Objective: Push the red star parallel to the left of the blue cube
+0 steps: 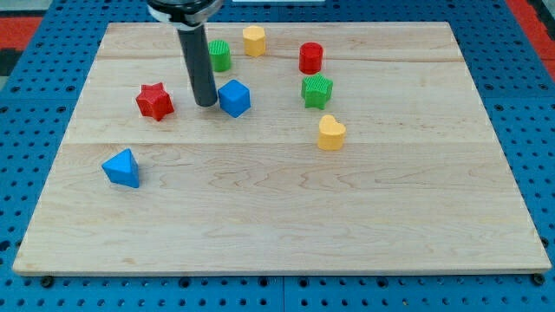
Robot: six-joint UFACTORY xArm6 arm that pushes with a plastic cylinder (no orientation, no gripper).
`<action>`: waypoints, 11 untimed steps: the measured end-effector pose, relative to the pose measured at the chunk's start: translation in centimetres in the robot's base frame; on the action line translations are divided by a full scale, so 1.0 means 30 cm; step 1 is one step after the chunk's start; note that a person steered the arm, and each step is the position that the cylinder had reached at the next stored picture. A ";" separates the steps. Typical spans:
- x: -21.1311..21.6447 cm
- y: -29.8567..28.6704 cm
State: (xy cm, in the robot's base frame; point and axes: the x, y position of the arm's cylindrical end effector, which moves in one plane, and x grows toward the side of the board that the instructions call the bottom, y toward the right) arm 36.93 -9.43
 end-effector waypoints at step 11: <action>0.027 -0.098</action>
State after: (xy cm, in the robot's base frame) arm 37.75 -12.37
